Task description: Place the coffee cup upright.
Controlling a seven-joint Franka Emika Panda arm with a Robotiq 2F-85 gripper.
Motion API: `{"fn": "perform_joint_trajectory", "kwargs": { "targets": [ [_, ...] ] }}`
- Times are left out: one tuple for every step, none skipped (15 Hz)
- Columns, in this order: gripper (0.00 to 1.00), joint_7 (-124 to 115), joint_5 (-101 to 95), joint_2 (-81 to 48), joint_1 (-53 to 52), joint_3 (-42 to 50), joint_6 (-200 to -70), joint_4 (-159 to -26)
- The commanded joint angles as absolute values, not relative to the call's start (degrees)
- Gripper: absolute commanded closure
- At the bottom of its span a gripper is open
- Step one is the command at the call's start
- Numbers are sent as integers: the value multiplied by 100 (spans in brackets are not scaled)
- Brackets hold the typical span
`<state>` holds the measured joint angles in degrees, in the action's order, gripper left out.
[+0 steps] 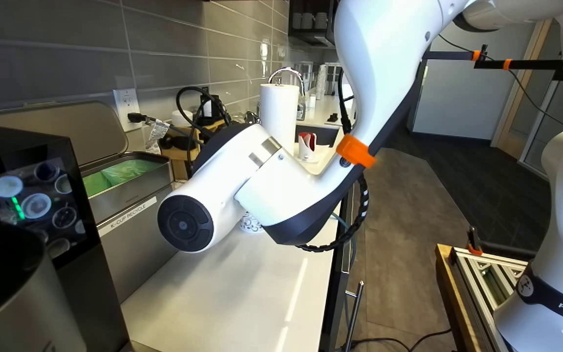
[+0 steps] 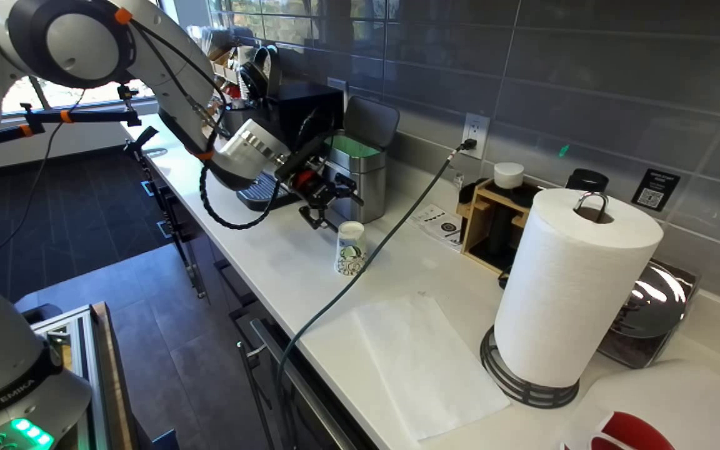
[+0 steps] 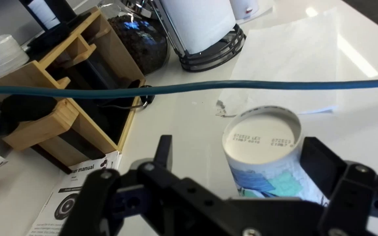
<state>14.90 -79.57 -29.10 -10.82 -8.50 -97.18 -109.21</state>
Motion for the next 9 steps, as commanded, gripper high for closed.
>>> {"fn": "perform_joint_trajectory", "kwargs": {
  "targets": [
    [0, 1966, -7970, -3304, -1118, -766, -9227, -10590],
    [0, 2109, -7964, -3355, -1119, -761, -9120, -10551],
    [0, 2226, -7985, -3413, -1128, -753, -9019, -10511],
    [0, 2401, -7970, -3442, -1132, -760, -8912, -10499],
    [0, 2584, -7960, -3466, -1134, -767, -8806, -10475],
    [0, 2768, -7937, -3478, -1117, -791, -8767, -10458],
    [0, 2952, -7938, -3485, -1099, -810, -8760, -10451],
    [0, 3123, -7929, -3496, -1063, -825, -8823, -10439],
    [0, 3259, -7914, -3514, -1047, -831, -8851, -10417]
  ]
}}
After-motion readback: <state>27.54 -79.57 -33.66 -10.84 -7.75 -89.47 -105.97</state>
